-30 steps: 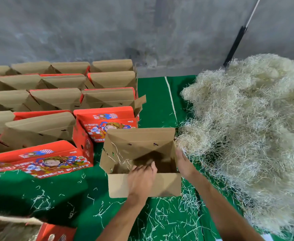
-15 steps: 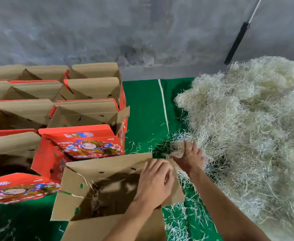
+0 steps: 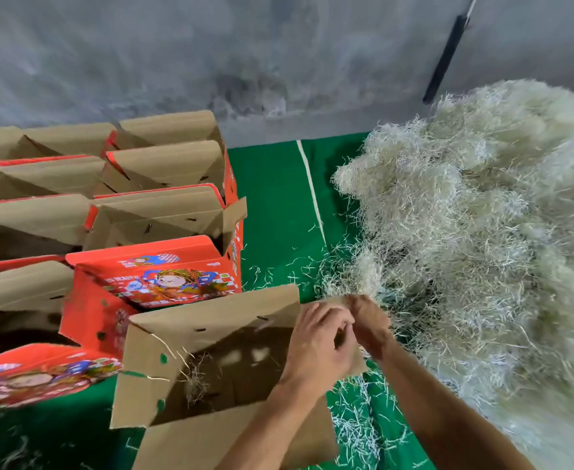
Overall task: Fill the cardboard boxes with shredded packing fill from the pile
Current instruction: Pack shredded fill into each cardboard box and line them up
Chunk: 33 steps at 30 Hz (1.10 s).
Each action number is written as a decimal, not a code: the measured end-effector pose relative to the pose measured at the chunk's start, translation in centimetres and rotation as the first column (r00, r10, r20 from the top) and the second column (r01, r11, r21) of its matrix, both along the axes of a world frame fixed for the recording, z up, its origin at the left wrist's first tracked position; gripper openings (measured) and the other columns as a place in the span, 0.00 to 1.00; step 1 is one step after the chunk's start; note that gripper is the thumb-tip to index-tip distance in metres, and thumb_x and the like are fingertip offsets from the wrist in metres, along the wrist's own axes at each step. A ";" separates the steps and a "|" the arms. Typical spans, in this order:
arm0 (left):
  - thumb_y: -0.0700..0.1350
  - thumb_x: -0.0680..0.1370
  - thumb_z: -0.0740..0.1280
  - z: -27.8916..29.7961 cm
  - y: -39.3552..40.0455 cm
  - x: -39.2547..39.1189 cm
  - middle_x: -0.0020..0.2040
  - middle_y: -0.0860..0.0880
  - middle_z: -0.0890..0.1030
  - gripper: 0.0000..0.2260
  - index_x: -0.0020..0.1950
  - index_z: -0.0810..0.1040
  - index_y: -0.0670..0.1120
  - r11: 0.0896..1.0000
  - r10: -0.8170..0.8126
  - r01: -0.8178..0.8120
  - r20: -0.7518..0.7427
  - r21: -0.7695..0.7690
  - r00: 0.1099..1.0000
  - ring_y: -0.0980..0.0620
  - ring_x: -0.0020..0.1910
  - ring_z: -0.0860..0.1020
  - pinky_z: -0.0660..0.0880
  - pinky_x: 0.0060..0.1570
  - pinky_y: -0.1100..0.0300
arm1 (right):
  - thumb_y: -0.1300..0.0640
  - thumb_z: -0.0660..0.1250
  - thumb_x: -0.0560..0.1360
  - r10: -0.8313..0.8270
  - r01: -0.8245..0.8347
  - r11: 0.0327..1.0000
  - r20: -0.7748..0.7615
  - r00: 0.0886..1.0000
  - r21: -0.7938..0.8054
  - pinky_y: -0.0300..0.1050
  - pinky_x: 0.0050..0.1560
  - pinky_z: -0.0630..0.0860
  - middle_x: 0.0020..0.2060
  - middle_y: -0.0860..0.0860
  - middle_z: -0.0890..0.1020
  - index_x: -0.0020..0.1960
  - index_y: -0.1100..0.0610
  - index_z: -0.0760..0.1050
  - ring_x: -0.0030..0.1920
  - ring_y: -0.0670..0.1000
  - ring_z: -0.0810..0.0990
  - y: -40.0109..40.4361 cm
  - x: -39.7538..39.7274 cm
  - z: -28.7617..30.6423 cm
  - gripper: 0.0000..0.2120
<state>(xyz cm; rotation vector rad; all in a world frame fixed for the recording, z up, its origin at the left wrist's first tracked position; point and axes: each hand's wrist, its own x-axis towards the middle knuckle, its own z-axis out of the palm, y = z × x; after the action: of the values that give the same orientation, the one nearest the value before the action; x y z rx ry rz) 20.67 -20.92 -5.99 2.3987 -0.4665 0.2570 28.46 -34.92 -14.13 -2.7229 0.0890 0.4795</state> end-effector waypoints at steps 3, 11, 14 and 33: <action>0.47 0.80 0.68 1.5 1.0 -1.3 0.54 0.58 0.79 0.05 0.55 0.79 0.49 0.991 0.059 -0.058 -0.001 -0.117 0.998 0.62 0.57 0.75 0.71 0.64 0.60 | 0.53 0.53 0.86 -0.110 0.104 0.968 0.015 0.994 0.228 0.44 0.37 0.82 0.45 0.55 0.83 0.55 0.60 0.74 0.36 0.50 0.81 0.8 -0.1 3.7 0.15; 0.70 0.77 0.58 9.9 4.7 -3.6 0.50 0.76 0.76 0.15 0.59 0.72 0.66 0.614 0.187 -0.488 -0.486 -0.620 0.853 0.78 0.49 0.73 0.68 0.47 0.76 | 0.50 0.71 0.73 -0.235 -0.132 0.748 0.445 0.864 0.651 0.41 0.33 0.82 0.39 0.46 0.84 0.74 0.46 0.68 0.30 0.38 0.77 4.6 -2.7 22.8 0.30; 0.71 0.74 0.55 12.1 6.3 -4.1 0.61 0.71 0.75 0.25 0.67 0.70 0.62 0.474 0.027 -0.494 -0.549 -0.728 0.835 0.72 0.57 0.74 0.66 0.41 0.76 | 0.44 0.69 0.70 -0.163 -0.179 0.474 0.285 0.945 0.862 0.53 0.44 0.81 0.43 0.33 0.83 0.57 0.36 0.77 0.49 0.45 0.85 7.5 -6.3 27.5 0.16; 0.66 0.72 0.70 12.6 14.6 -7.7 0.35 0.59 0.76 0.20 0.46 0.73 0.50 0.347 0.357 -0.606 -0.497 -0.716 0.791 0.61 0.38 0.76 0.74 0.44 0.63 | 0.61 0.58 0.83 -0.267 -0.087 0.670 0.349 0.898 0.737 0.36 0.19 0.57 0.17 0.48 0.67 0.28 0.55 0.69 0.18 0.44 0.61 13.4 -13.0 20.4 0.24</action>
<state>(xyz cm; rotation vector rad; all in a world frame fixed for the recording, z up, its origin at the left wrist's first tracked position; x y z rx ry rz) 13.01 -6.29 6.66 1.4338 0.4853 0.3313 15.51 -21.47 6.23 -1.9203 -0.0765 -0.1367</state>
